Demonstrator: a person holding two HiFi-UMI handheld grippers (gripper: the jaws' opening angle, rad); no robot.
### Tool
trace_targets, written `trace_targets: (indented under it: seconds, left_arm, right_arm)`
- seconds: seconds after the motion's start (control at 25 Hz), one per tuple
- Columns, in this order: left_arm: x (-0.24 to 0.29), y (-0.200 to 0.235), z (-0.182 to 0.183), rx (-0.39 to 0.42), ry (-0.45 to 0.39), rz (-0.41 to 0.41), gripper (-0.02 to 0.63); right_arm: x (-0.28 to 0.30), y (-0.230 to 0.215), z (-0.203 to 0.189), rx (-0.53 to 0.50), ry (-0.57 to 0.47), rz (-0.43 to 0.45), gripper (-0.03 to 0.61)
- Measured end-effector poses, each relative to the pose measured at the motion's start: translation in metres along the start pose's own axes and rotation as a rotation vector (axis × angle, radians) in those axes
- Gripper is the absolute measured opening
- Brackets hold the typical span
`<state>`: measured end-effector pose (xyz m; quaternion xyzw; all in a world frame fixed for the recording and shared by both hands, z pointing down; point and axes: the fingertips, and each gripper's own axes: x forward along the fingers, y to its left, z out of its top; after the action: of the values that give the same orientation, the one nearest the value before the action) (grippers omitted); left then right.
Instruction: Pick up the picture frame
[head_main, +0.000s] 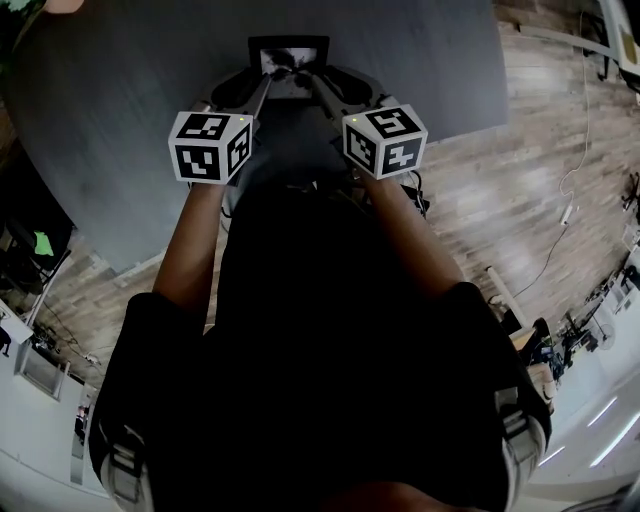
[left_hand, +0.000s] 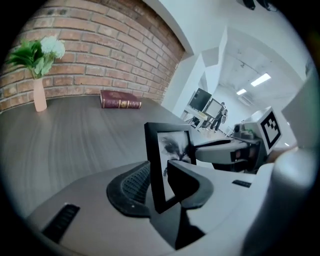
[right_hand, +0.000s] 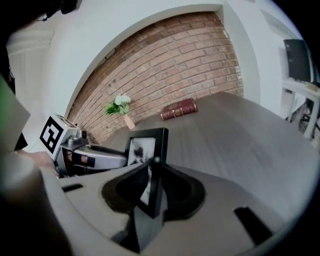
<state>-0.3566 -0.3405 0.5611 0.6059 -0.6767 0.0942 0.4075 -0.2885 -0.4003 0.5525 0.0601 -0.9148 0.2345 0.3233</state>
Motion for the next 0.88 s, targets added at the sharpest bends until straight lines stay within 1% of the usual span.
trace_targets:
  seconds: [0.12,0.24,0.4,0.52,0.68,0.88]
  left_arm:
    - [-0.014,-0.023,0.031,0.029,-0.074,-0.003,0.100]
    - [-0.033,-0.050,0.058,0.058,-0.151,-0.005,0.100]
    - [-0.060,-0.089,0.087,0.102,-0.254,0.003,0.100]
    - [-0.090,-0.114,0.102,0.150,-0.330,0.024,0.101]
    - [-0.132,-0.165,0.100,0.199,-0.412,0.055,0.101]
    - [-0.167,-0.234,0.071,0.209,-0.491,0.093,0.101]
  right_arm:
    - [-0.029,0.000,0.035,-0.066,-0.077,-0.013,0.091]
    - [-0.063,0.005,0.061,-0.128,-0.142,-0.014,0.091]
    - [-0.113,0.012,0.084,-0.200,-0.227,0.000,0.089]
    - [-0.146,0.029,0.097,-0.260,-0.302,0.023,0.089]
    - [-0.201,0.047,0.094,-0.306,-0.381,0.066,0.086]
    - [-0.272,0.059,0.068,-0.350,-0.458,0.112,0.084]
